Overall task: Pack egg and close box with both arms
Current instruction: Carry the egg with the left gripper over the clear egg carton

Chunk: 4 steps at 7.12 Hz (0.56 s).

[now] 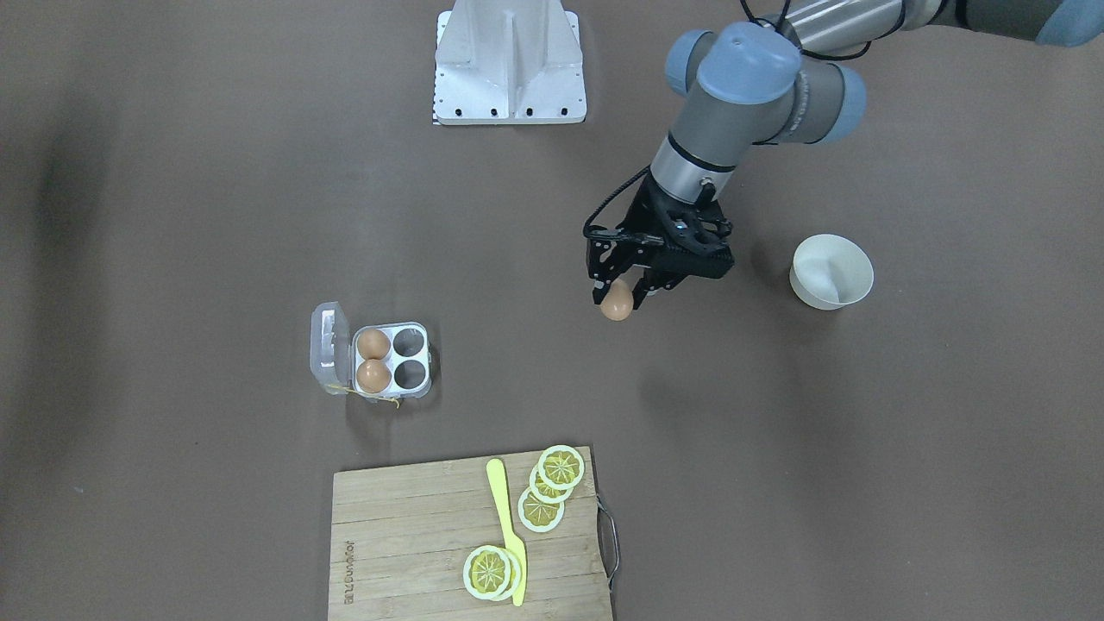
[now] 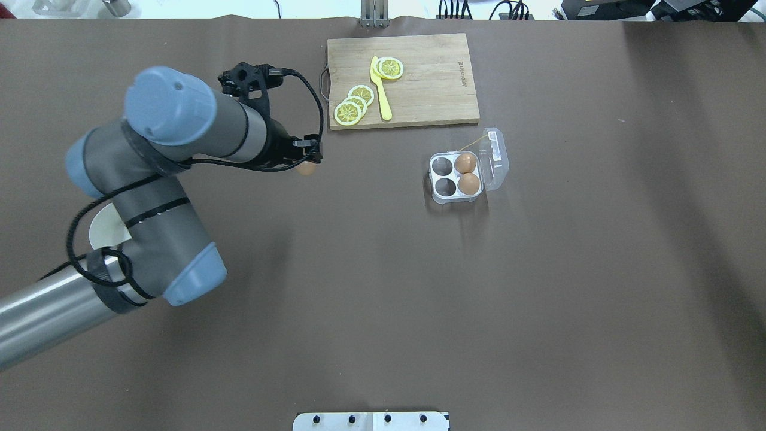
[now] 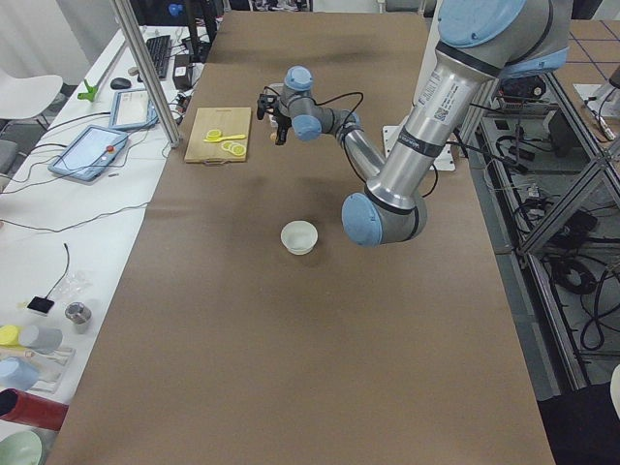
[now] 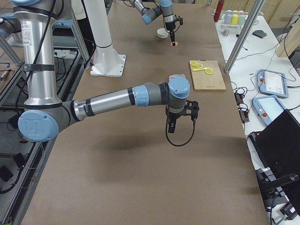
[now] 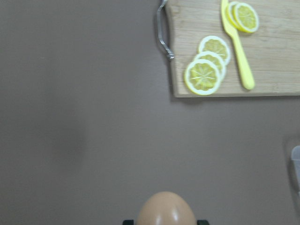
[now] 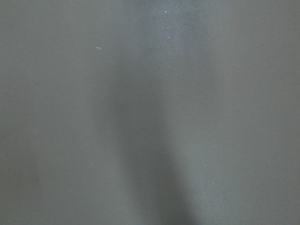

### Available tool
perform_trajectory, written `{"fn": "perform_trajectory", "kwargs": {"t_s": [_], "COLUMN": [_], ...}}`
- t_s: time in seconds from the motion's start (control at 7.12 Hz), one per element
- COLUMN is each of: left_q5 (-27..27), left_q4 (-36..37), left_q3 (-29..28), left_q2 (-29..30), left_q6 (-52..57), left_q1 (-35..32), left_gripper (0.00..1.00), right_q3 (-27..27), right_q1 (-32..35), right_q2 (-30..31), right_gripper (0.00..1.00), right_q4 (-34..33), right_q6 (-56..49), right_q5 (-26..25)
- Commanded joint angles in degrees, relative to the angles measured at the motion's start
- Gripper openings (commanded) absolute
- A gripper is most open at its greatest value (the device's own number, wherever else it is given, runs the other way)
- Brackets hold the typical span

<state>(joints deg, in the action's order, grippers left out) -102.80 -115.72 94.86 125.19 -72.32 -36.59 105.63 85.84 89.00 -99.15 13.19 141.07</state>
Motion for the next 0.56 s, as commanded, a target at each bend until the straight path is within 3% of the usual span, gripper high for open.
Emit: {"fn": "perform_trajectory", "kwargs": {"t_s": [0.0,0.42], "left_q5": [11.4,18.5], "left_q4": [-11.8,-16.6], "left_q3": [-10.7,-20.3], "left_q2": [6.4,15.2], "left_q6": [-5.1,-5.2], "left_q1": [5.7,7.6], "left_gripper": [0.0,0.0], "right_q3": [-0.1,-0.2], "right_q1": [-0.2,-1.7], "right_q2": [0.0,-0.2], "right_gripper": [1.0,1.0], "right_q4": [0.0,0.0], "right_q6": [0.1,0.1], "right_q5": [0.0,-0.2]}}
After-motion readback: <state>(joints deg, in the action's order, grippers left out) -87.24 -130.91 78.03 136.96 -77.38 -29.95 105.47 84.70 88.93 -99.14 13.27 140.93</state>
